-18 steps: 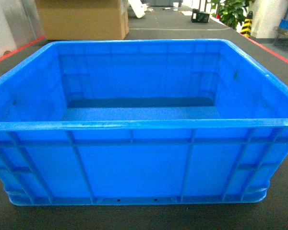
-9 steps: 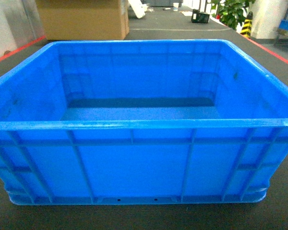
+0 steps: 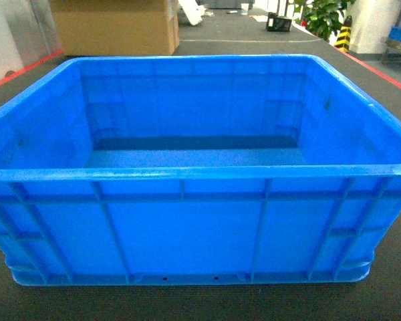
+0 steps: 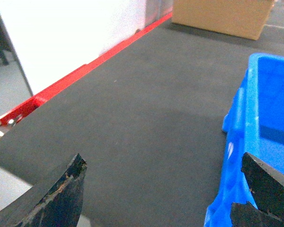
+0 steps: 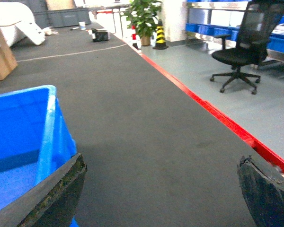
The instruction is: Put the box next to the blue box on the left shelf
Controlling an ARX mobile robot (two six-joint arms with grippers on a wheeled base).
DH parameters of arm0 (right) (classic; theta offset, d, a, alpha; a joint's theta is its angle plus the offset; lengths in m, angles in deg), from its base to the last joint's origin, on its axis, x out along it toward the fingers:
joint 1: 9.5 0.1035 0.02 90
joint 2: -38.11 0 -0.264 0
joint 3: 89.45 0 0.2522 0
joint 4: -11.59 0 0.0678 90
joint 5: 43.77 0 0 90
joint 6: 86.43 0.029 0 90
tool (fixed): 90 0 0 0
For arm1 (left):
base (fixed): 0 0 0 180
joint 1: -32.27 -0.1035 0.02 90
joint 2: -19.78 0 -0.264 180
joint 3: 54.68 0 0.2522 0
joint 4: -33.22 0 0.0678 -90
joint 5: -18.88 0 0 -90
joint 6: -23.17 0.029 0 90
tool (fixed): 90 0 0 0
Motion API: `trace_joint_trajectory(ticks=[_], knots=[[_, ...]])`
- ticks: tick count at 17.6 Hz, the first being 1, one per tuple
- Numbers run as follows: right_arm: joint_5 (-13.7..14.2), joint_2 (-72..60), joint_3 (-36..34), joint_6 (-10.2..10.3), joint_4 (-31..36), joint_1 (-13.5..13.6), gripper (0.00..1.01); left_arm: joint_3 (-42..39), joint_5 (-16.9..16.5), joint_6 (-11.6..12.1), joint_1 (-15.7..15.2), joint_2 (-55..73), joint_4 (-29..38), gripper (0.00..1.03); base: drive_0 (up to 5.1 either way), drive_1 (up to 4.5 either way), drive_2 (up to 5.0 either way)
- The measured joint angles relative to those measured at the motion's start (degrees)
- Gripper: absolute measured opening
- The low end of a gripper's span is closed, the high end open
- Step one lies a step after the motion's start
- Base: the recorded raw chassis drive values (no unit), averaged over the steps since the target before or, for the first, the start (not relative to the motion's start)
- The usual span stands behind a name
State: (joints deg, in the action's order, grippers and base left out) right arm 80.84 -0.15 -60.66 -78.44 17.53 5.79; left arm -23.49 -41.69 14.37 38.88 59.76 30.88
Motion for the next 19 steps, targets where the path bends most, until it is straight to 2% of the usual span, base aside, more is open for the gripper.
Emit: trace_joint_trajectory(ticks=[2, 3, 4, 5, 6, 7, 9, 11, 13, 15, 17, 19], knots=[[-5.46, -11.43, 8.68, 0.37, -3.23, -1.60, 0.98, 7.39, -3.58, 0.15, -0.79, 10.45, 4.20, 0.98, 0.0, 0.00, 0.0], [-8.44, -17.44, 13.00, 1.40, -5.70, -2.43, 0.98, 10.84, -4.28, 0.24, -0.85, 15.69, 5.01, 0.98, 0.0, 0.00, 0.0], [-11.26, -23.23, 17.31, 2.01, -8.92, -2.71, 0.98, 14.47, -5.86, 0.24, -0.83, 20.81, 3.45, 0.98, 0.0, 0.00, 0.0], [-12.48, -25.38, 19.02, 2.62, -10.23, -3.08, 0.98, 15.89, -6.32, 0.24, -0.83, 22.67, 2.67, 0.98, 0.0, 0.00, 0.0], [-15.91, -31.45, 24.17, 3.15, -14.34, -3.39, 0.98, 20.04, -7.85, 0.17, -0.83, 28.79, 0.04, 0.98, 0.0, 0.00, 0.0], [-18.71, -37.24, 29.92, 3.74, -18.10, -3.78, 0.98, 23.93, -9.84, -0.92, -0.83, 34.16, -3.15, 0.98, 0.0, 0.00, 0.0], [-19.69, -44.63, 37.44, 4.66, -20.50, -4.52, 0.98, 30.64, -11.52, -3.28, -0.81, 42.01, -8.31, 0.98, 0.0, 0.00, 0.0], [-20.79, -49.29, 41.03, 6.08, -22.62, -4.85, 0.98, 34.91, -12.15, -4.39, -0.48, 46.62, -12.28, 0.98, 0.0, 0.00, 0.0], [-23.19, -53.22, 43.12, 8.28, -25.16, -4.79, 0.98, 36.26, -12.39, -4.20, -0.07, 49.53, -13.57, 0.98, 0.0, 0.00, 0.0], [-24.04, -55.67, 44.00, 11.23, -26.97, -4.35, 0.98, 37.29, -12.96, -3.85, 0.33, 51.56, -14.49, 0.98, 0.0, 0.00, 0.0], [-24.22, -57.24, 44.04, 12.85, -28.33, -3.56, 0.98, 38.99, -13.00, -3.85, 0.79, 52.85, -17.05, 0.98, 0.0, 0.00, 0.0], [-24.39, -57.61, 44.06, 13.42, -29.09, -3.19, 0.98, 40.15, -12.96, -3.87, 1.09, 53.16, -20.70, 0.98, 0.0, 0.00, 0.0]])
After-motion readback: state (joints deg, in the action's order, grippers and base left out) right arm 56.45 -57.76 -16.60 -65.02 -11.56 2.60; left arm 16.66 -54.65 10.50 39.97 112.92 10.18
